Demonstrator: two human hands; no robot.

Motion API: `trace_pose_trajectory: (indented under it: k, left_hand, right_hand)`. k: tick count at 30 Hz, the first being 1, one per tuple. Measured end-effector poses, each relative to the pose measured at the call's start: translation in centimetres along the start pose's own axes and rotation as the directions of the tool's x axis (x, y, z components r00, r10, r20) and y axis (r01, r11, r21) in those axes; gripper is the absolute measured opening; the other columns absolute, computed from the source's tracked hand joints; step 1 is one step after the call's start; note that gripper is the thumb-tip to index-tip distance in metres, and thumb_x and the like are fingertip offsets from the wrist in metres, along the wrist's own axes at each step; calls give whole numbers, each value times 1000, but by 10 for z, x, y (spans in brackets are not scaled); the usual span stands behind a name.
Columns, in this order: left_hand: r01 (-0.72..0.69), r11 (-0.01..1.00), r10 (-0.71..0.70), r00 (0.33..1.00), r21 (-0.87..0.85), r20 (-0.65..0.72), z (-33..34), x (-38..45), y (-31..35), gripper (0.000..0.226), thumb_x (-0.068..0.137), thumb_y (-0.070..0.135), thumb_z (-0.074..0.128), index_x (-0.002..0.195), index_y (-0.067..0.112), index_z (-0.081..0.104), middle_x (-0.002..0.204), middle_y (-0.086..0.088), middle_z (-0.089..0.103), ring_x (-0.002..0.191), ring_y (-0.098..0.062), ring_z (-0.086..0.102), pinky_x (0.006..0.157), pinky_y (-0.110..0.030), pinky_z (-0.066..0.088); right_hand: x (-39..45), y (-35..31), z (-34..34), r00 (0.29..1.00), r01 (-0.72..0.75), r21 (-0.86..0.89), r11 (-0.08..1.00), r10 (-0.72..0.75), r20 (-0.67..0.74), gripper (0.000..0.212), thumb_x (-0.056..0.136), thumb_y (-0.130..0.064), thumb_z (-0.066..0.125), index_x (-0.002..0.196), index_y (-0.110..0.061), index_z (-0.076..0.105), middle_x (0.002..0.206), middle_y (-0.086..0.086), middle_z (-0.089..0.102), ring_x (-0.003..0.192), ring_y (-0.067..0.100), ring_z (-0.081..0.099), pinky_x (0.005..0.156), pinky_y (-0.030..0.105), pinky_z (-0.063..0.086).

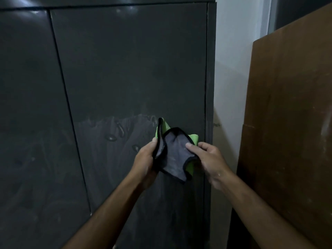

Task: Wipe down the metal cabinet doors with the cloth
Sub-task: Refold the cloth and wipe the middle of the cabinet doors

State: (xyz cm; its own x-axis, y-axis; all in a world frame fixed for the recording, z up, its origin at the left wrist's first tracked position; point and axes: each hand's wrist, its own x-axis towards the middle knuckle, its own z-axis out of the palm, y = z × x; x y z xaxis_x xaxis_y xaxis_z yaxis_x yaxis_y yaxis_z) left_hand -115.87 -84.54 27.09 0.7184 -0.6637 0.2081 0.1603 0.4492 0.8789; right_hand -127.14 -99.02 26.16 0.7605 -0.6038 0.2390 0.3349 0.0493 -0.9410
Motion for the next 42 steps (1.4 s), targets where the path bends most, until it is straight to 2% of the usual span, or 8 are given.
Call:
trace_pose_trajectory:
  k: [3,6,12,17,24,31,36,42]
  left_hand:
    - [160,987,-157,981,-20,116,-7,-13,6,64,109,53,33,129,5,70,130,-17,72,120,-27,70,104,-40,50]
    - [84,988,-100,987,131,122,-16,-15,-1,52,101,45,55,130,4,67,131,-18,71,122,-29,69,106,-43,52]
    - [64,963,-77,996,262,37,-23,-18,0,24,106,22,53,116,8,70,106,-13,78,86,-19,75,69,-28,57]
    - [164,978,-176,980,128,91,-14,-28,1,39,105,22,40,126,7,70,127,-17,73,114,-31,70,99,-45,52]
    - [177,951,-227,957,255,181,-15,-39,-7,46,104,42,54,121,5,75,124,-17,74,115,-30,71,98,-40,55]
    - [74,938,-119,986,338,115,-26,-34,-13,28,98,-6,53,123,-4,66,111,-20,76,100,-28,74,85,-33,62]
    - [37,939,-66,995,342,74,-37,-35,-4,32,99,-5,52,124,5,68,115,-18,77,103,-29,75,85,-34,63]
    - [62,960,-24,990,273,-141,-62,-29,14,21,98,7,55,110,8,73,100,-16,78,85,-26,75,70,-34,62]
  right_hand:
    - [-6,-6,4,991,-101,148,984,87,102,25,98,-28,67,103,-4,67,106,17,76,99,28,73,87,39,57]
    - [-6,-2,4,988,-136,191,972,119,98,42,102,-31,60,126,5,62,119,22,72,114,34,69,102,46,54]
    - [-14,2,2,993,28,-172,985,-46,-105,38,91,-45,73,122,-25,61,115,11,72,103,24,72,95,48,59]
    - [-26,1,13,996,16,-363,932,-45,-72,56,69,-69,81,99,-21,73,93,-6,77,85,8,74,68,26,59]
    - [-32,6,18,999,-46,-416,908,39,-25,32,85,-34,81,86,-3,74,85,18,76,81,37,74,72,53,59]
    - [-39,5,15,994,-27,-437,899,71,85,21,80,-29,87,85,-10,78,81,3,79,75,19,76,65,32,61]
    - [-28,9,6,998,4,-428,904,-32,-56,22,87,-12,71,66,-10,67,61,-3,63,58,12,60,50,21,42]
    - [-18,5,-24,968,-144,-86,986,122,-218,15,97,-12,51,87,-13,62,79,9,65,66,19,62,57,29,43]
